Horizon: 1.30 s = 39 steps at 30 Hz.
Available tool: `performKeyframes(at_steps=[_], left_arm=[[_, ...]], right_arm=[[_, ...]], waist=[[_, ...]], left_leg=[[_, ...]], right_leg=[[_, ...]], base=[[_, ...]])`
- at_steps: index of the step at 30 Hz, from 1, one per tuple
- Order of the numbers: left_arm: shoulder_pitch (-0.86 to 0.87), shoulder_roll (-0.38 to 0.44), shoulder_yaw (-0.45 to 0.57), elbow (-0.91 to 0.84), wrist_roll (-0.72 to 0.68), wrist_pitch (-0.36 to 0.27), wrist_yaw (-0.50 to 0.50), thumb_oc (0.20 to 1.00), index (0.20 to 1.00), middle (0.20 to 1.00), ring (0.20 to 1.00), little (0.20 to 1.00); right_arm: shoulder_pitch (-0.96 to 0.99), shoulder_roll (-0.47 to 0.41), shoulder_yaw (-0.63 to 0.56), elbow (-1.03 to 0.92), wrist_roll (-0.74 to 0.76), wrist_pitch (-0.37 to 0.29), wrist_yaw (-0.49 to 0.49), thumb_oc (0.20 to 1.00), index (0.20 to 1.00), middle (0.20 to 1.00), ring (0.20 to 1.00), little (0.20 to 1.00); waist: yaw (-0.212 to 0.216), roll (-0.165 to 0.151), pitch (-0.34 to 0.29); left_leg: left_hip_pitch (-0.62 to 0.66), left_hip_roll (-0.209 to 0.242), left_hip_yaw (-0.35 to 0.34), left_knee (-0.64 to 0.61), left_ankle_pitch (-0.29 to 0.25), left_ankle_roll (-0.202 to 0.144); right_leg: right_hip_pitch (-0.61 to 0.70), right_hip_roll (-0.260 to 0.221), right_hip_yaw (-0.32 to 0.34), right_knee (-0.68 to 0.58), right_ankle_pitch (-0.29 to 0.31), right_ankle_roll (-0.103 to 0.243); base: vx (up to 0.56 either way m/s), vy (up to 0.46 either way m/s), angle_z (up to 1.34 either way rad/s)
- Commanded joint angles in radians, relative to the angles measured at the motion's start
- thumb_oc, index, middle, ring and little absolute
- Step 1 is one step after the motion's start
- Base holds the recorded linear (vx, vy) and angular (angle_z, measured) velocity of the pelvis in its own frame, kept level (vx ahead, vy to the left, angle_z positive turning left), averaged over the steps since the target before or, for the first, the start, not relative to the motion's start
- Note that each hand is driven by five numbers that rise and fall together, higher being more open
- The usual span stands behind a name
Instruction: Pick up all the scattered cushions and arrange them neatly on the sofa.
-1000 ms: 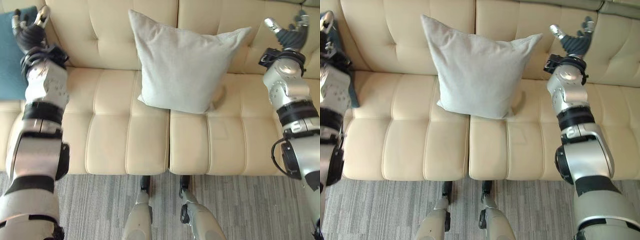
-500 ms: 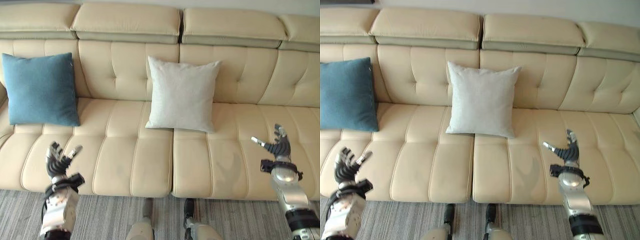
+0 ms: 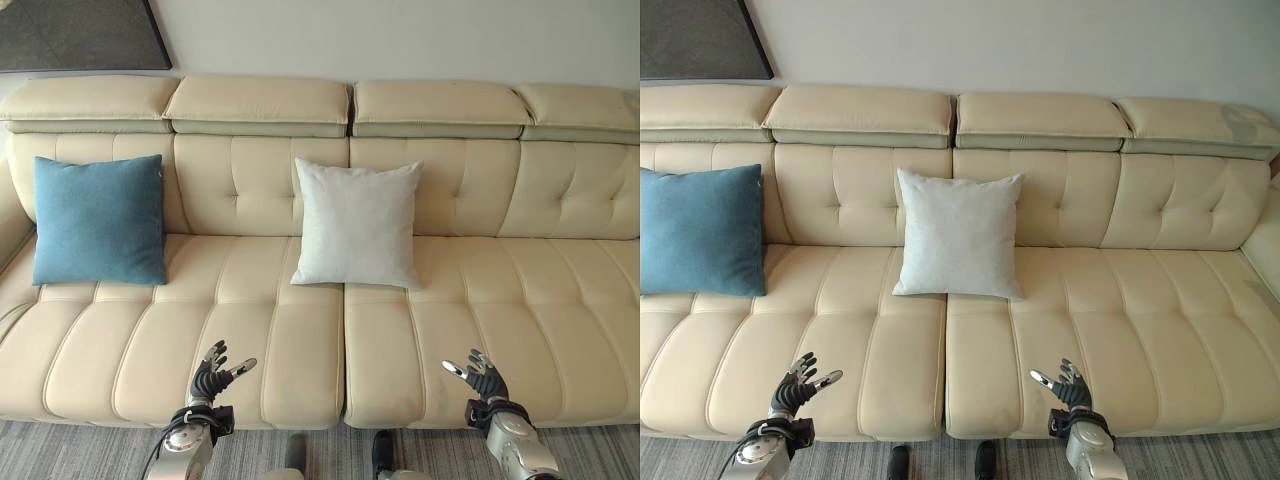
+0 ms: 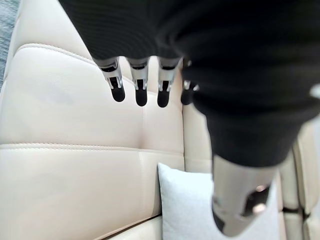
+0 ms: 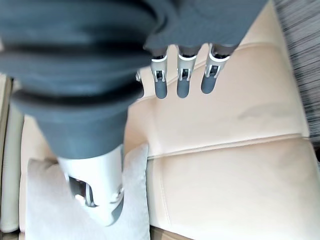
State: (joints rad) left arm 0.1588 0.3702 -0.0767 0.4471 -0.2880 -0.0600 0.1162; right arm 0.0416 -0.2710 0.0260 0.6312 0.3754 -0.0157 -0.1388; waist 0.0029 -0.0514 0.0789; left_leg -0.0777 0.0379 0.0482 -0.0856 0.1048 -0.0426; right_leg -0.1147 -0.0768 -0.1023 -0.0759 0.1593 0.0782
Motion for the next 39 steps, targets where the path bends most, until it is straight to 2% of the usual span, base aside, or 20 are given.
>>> performKeyframes(at_steps=[1, 3, 6, 9, 11, 13, 17, 18, 19, 21, 25, 26, 27, 28, 29, 33, 37, 39], left_arm=[[-0.059, 0.064, 0.036, 0.018, 0.061, -0.027, 0.005, 1.000, 1.000, 1.000, 1.000, 1.000], [-0.078, 0.075, 0.047, 0.037, 0.066, -0.024, 0.018, 1.000, 1.000, 1.000, 1.000, 1.000], [-0.073, 0.082, 0.063, 0.045, 0.052, -0.029, 0.014, 1.000, 1.000, 1.000, 1.000, 1.000], [-0.053, 0.073, 0.083, 0.055, 0.026, -0.026, 0.015, 1.000, 1.000, 1.000, 1.000, 1.000], [-0.044, 0.056, 0.102, 0.066, 0.002, -0.027, 0.029, 1.000, 1.000, 1.000, 1.000, 1.000], [-0.028, 0.042, 0.128, 0.071, -0.008, -0.030, 0.040, 1.000, 1.000, 1.000, 1.000, 1.000], [-0.023, 0.023, 0.134, 0.070, -0.021, -0.026, 0.045, 1.000, 1.000, 1.000, 1.000, 1.000], [-0.029, 0.022, 0.126, 0.055, -0.020, -0.027, 0.043, 1.000, 1.000, 1.000, 1.000, 1.000], [-0.036, 0.020, 0.120, 0.049, -0.014, -0.029, 0.044, 1.000, 1.000, 1.000, 1.000, 1.000], [-0.053, 0.015, 0.110, 0.046, -0.016, -0.032, 0.042, 1.000, 1.000, 1.000, 1.000, 1.000], [-0.045, 0.009, 0.099, 0.022, -0.017, -0.031, 0.029, 1.000, 1.000, 1.000, 1.000, 1.000], [-0.045, 0.009, 0.100, 0.022, -0.017, -0.030, 0.029, 1.000, 1.000, 1.000, 1.000, 1.000], [-0.035, -0.001, 0.097, 0.010, -0.028, -0.031, 0.021, 1.000, 1.000, 1.000, 1.000, 1.000], [-0.029, -0.008, 0.097, 0.002, -0.036, -0.031, 0.017, 1.000, 1.000, 1.000, 1.000, 1.000], [-0.027, -0.013, 0.096, 0.003, -0.037, -0.030, 0.018, 1.000, 1.000, 1.000, 1.000, 1.000], [-0.013, -0.024, 0.068, -0.009, -0.007, -0.012, 0.008, 1.000, 1.000, 1.000, 1.000, 1.000], [-0.018, -0.023, 0.053, -0.014, 0.010, -0.008, -0.001, 1.000, 1.000, 1.000, 1.000, 1.000], [-0.014, -0.019, 0.045, -0.019, 0.031, 0.004, -0.010, 1.000, 1.000, 1.000, 1.000, 1.000]], right_arm=[[-0.084, -0.024, -0.019, -0.005, 0.015, -0.041, -0.014, 1.000, 1.000, 1.000, 1.000, 1.000], [-0.093, -0.020, -0.030, 0.007, 0.016, -0.041, -0.029, 1.000, 1.000, 1.000, 1.000, 1.000], [-0.066, -0.019, -0.044, 0.002, 0.036, -0.048, -0.023, 1.000, 1.000, 1.000, 1.000, 1.000], [-0.055, -0.013, -0.062, -0.003, 0.065, -0.053, -0.017, 1.000, 1.000, 1.000, 1.000, 1.000], [-0.064, -0.013, -0.063, -0.001, 0.061, -0.050, -0.028, 1.000, 1.000, 1.000, 1.000, 1.000], [-0.069, -0.016, -0.058, -0.014, 0.045, -0.045, -0.030, 1.000, 1.000, 1.000, 1.000, 1.000], [-0.047, -0.032, -0.052, -0.054, 0.036, -0.046, -0.031, 1.000, 1.000, 1.000, 1.000, 1.000], [-0.044, -0.045, -0.044, -0.059, 0.033, -0.049, -0.031, 1.000, 1.000, 1.000, 1.000, 1.000], [-0.047, -0.052, -0.039, -0.059, 0.026, -0.050, -0.034, 1.000, 1.000, 1.000, 1.000, 1.000], [-0.063, -0.063, -0.028, -0.051, 0.014, -0.047, -0.039, 1.000, 1.000, 1.000, 1.000, 1.000], [-0.060, -0.059, -0.022, -0.066, 0.019, -0.041, -0.025, 1.000, 1.000, 1.000, 1.000, 1.000], [-0.060, -0.059, -0.022, -0.066, 0.019, -0.041, -0.025, 1.000, 1.000, 1.000, 1.000, 1.000], [-0.063, -0.060, -0.010, -0.069, 0.015, -0.043, -0.016, 1.000, 1.000, 1.000, 1.000, 1.000], [-0.063, -0.061, -0.007, -0.069, 0.009, -0.042, -0.010, 1.000, 1.000, 1.000, 1.000, 1.000], [-0.065, -0.060, -0.007, -0.072, 0.006, -0.042, -0.009, 1.000, 1.000, 1.000, 1.000, 1.000], [-0.044, -0.055, -0.017, -0.086, 0.008, -0.039, -0.007, 1.000, 1.000, 1.000, 1.000, 1.000], [-0.041, -0.048, -0.024, -0.075, 0.016, -0.039, -0.011, 1.000, 1.000, 1.000, 1.000, 1.000], [-0.017, -0.042, -0.031, -0.094, 0.013, -0.034, -0.008, 1.000, 1.000, 1.000, 1.000, 1.000]], waist=[[-0.015, -0.011, 0.089], [-0.011, 0.000, 0.101], [-0.008, 0.024, 0.088], [0.009, 0.028, 0.068], [0.036, 0.018, 0.060], [0.058, 0.009, 0.048], [0.056, 0.023, 0.069], [0.049, 0.040, 0.091], [0.048, 0.049, 0.108], [0.043, 0.050, 0.126], [0.021, 0.024, 0.123], [0.021, 0.025, 0.122], [0.017, 0.015, 0.117], [0.014, 0.015, 0.113], [0.006, 0.018, 0.099], [-0.022, 0.044, 0.057], [-0.039, 0.048, 0.043], [-0.049, 0.045, 0.046]], left_leg=[[0.027, -0.021, 0.009, -0.002, -0.108, 0.027], [0.004, -0.011, 0.022, 0.002, -0.089, 0.032], [-0.020, -0.007, 0.034, 0.007, -0.072, 0.038], [-0.041, -0.007, 0.043, 0.013, -0.063, 0.038], [-0.067, -0.010, 0.063, 0.023, -0.052, 0.031], [-0.092, -0.001, 0.088, 0.037, -0.037, 0.017], [-0.146, 0.046, 0.088, 0.066, 0.037, -0.025], [-0.162, 0.068, 0.078, 0.061, 0.073, -0.048], [-0.176, 0.077, 0.069, 0.063, 0.095, -0.065], [-0.185, 0.071, 0.040, 0.077, 0.076, -0.067], [-0.141, 0.041, 0.011, 0.193, -0.051, -0.033], [-0.144, 0.041, 0.010, 0.193, -0.049, -0.033], [-0.103, 0.006, -0.014, 0.258, -0.137, -0.024], [-0.075, -0.004, -0.023, 0.268, -0.168, -0.020], [-0.047, -0.007, -0.022, 0.253, -0.179, -0.017], [0.032, 0.007, -0.004, 0.112, -0.155, -0.012], [0.062, 0.001, 0.003, 0.055, -0.144, -0.012], [0.080, -0.008, 0.018, 0.039, -0.148, -0.002]], right_leg=[[-0.019, -0.059, 0.003, 0.154, -0.141, 0.095], [-0.039, -0.050, 0.018, 0.224, -0.170, 0.094], [-0.010, -0.034, 0.033, 0.343, -0.234, 0.069], [0.047, -0.037, 0.043, 0.380, -0.257, 0.062], [0.105, -0.053, 0.026, 0.310, -0.266, 0.062], [0.165, -0.055, -0.009, 0.175, -0.292, 0.055], [0.179, 0.004, -0.001, 0.090, -0.318, 0.010], [0.172, 0.030, -0.016, 0.086, -0.322, -0.006], [0.165, 0.036, -0.024, 0.096, -0.322, -0.011], [0.136, 0.034, -0.037, 0.111, -0.311, -0.018], [0.107, 0.002, -0.056, 0.108, -0.273, -0.015], [0.105, 0.002, -0.057, 0.107, -0.270, -0.015], [0.096, -0.007, -0.049, 0.098, -0.258, -0.017], [0.092, -0.004, -0.048, 0.095, -0.258, -0.017], [0.082, -0.001, -0.048, 0.090, -0.255, -0.015], [0.082, 0.021, -0.054, 0.084, -0.245, -0.009], [0.079, 0.018, -0.054, 0.073, -0.228, -0.002], [0.077, 0.013, -0.032, 0.066, -0.209, 0.010]], base=[[-0.19, 0.019, -0.28], [-0.24, 0.019, -0.37], [-0.16, 0.001, -0.24], [-0.13, -0.091, -0.09], [-0.18, -0.150, -0.10], [-0.19, -0.211, -0.38], [-0.22, -0.254, -0.19], [-0.33, -0.238, 0.03], [-0.35, -0.213, 0.18], [-0.27, -0.111, 0.28], [-0.18, -0.061, 0.18], [-0.13, -0.023, 0.03], [-0.11, -0.003, 0.02], [-0.13, 0.020, 0.02], [-0.05, 0.062, -0.03], [0.01, 0.075, 0.09], [-0.04, 0.101, -0.03], [-0.09, 0.150, -0.13]])
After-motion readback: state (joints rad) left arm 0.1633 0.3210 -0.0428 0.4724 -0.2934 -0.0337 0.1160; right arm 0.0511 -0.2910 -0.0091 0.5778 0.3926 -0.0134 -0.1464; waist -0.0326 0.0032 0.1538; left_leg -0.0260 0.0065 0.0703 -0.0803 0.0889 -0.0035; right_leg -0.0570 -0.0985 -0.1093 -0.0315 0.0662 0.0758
